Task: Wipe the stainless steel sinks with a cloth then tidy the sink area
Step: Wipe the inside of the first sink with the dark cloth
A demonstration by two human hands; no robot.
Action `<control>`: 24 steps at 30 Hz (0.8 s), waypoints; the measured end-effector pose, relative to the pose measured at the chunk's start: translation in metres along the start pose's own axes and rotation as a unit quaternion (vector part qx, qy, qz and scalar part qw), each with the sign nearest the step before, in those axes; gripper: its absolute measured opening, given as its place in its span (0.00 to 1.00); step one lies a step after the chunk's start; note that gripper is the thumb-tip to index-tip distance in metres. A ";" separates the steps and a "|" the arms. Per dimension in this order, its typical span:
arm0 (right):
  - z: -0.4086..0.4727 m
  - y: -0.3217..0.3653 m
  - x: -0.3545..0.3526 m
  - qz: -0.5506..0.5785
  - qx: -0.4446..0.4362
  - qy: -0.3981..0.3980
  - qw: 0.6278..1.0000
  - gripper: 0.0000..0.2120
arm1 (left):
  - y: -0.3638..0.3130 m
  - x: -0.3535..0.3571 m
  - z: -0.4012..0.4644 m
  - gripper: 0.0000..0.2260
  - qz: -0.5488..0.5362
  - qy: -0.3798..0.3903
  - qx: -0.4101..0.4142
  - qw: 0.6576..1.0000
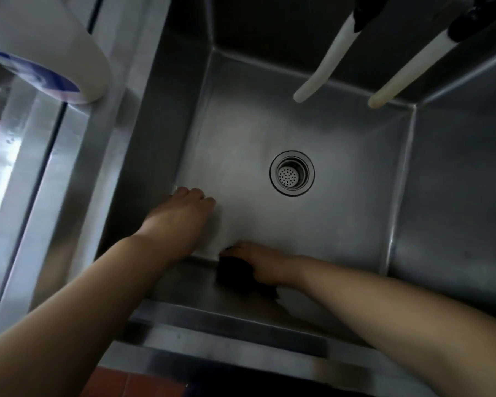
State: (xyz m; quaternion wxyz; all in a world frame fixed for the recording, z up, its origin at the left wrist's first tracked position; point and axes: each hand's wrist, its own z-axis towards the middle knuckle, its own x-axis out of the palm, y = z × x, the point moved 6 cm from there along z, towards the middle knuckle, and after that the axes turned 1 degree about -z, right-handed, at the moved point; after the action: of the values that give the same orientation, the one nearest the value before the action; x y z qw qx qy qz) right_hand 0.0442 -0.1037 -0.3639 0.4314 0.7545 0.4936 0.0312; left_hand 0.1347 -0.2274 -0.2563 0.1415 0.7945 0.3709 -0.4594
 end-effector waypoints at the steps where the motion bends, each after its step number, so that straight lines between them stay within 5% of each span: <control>1: 0.004 0.005 -0.003 0.041 0.018 0.005 0.999 0.31 | 0.000 -0.002 -0.005 0.20 0.001 0.008 -0.002 1.000; 5: -0.008 0.025 -0.013 0.190 0.086 -0.009 0.978 0.24 | 0.000 -0.014 -0.024 0.21 -0.008 0.017 -0.008 1.000; 8: -0.036 0.042 -0.029 0.271 0.104 -0.064 0.955 0.28 | -0.002 -0.021 -0.038 0.21 -0.023 0.024 -0.002 0.999; 20: -0.170 0.091 -0.098 0.308 0.132 -0.400 0.853 0.31 | -0.020 -0.078 -0.103 0.18 -0.020 -0.003 0.001 1.000; 24: -0.194 0.119 -0.102 0.282 0.104 -0.442 0.845 0.31 | -0.043 -0.091 -0.120 0.17 -0.045 -0.003 -0.015 0.999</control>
State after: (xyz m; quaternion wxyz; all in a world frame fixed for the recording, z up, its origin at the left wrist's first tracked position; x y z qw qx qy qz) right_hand -0.0143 -0.0784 -0.1228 0.4953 0.8356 0.0174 -0.2370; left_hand 0.1514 -0.1720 -0.1110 0.1341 0.7736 0.4127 -0.4618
